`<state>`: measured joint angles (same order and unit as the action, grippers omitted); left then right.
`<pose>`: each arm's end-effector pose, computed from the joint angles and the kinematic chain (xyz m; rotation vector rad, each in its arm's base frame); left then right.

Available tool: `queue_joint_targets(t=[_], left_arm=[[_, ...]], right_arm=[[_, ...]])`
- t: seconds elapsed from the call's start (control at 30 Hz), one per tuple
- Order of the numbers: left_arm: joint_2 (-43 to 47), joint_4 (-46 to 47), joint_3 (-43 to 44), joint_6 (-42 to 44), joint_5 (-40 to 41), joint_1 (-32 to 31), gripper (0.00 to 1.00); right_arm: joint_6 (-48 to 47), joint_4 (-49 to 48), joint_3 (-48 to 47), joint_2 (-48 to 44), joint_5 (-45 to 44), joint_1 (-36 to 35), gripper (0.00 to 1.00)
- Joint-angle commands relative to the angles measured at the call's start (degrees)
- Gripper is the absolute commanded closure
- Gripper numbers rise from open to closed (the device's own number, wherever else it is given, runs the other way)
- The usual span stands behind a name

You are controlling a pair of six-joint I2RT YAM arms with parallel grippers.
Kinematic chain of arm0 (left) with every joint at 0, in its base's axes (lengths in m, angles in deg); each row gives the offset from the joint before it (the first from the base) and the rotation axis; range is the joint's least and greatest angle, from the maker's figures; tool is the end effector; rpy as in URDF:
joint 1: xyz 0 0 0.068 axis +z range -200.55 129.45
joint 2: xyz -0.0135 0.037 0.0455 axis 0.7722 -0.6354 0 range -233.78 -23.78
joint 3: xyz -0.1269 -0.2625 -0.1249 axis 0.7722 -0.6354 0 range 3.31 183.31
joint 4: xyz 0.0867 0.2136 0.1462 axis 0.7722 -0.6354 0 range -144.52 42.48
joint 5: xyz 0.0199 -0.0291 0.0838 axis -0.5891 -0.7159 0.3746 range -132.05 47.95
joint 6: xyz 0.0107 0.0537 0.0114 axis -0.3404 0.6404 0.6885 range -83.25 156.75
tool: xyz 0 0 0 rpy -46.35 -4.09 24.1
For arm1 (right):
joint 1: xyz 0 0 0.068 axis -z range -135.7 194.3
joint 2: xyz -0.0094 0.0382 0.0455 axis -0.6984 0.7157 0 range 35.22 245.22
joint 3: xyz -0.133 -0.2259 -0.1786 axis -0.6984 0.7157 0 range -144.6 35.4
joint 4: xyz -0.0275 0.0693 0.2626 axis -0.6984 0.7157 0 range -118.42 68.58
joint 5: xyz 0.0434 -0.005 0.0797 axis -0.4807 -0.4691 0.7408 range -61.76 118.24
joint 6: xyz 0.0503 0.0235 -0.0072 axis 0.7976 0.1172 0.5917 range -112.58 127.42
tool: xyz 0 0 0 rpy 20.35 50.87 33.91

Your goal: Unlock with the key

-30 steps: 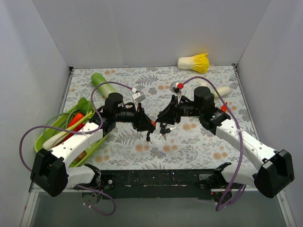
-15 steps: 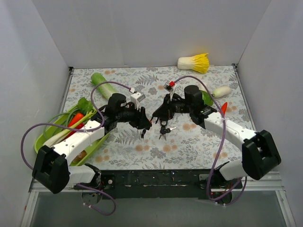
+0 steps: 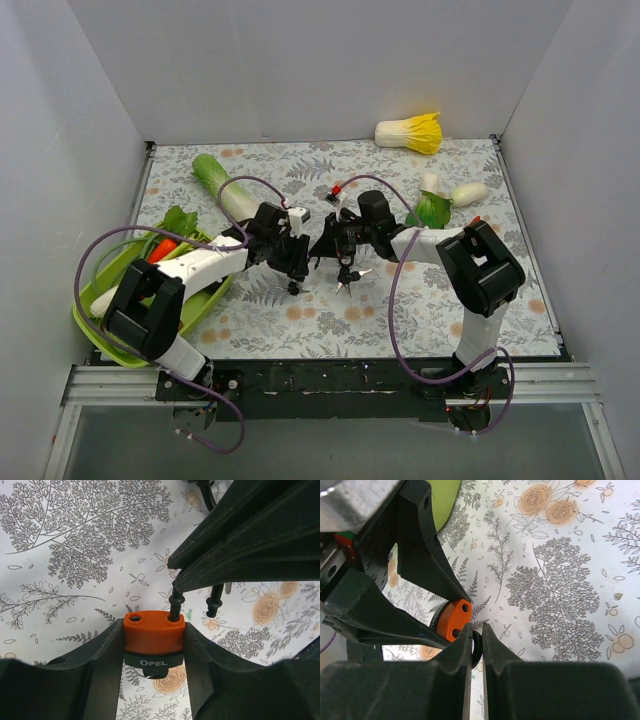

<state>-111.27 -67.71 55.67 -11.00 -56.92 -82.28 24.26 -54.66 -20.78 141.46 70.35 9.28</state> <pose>0.2625 -0.1739 0.2324 -0.2694 2.7107 -0.8166 0.3222 0.2574 0.2107 -0.8311 1.9416 1.2927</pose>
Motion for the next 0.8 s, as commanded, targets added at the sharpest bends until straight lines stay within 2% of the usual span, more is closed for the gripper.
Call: queue_joint_targets(t=[0.0, 0.07, 0.1, 0.27, 0.53, 0.77], left_arm=[[-1.9, 1.91, 5.03, -1.91, 8.72, 1.49, 1.0], [-3.91, 1.55, 5.73, -2.61, 11.25, 2.1, 1.0], [-4.71, 1.38, 6.17, -2.96, 12.05, 2.28, 1.0], [-9.54, 0.06, 9.34, -4.81, 13.12, 4.21, 1.0], [-14.64, -3.1, 13.99, -6.66, 16.63, 5.45, 1.0], [-22.55, -8.37, 22.25, -5.96, 20.14, 5.62, 1.0]], right_arm=[[0.64, -3.55, -1.56, 1.6, 0.7, -0.4, 0.83], [1.35, -4.69, -0.95, 1.61, -0.01, -0.22, 0.72], [2.05, -6.0, -0.42, 1.52, -0.53, -0.04, 0.6], [3.29, -8.39, 4.76, -2.25, -2.11, 0.83, 0.41], [3.46, -8.39, 15.66, -18.05, -6.77, 1.72, 0.37], [0.3, 1.35, 20.76, -35.29, -12.39, 1.8, 0.33]])
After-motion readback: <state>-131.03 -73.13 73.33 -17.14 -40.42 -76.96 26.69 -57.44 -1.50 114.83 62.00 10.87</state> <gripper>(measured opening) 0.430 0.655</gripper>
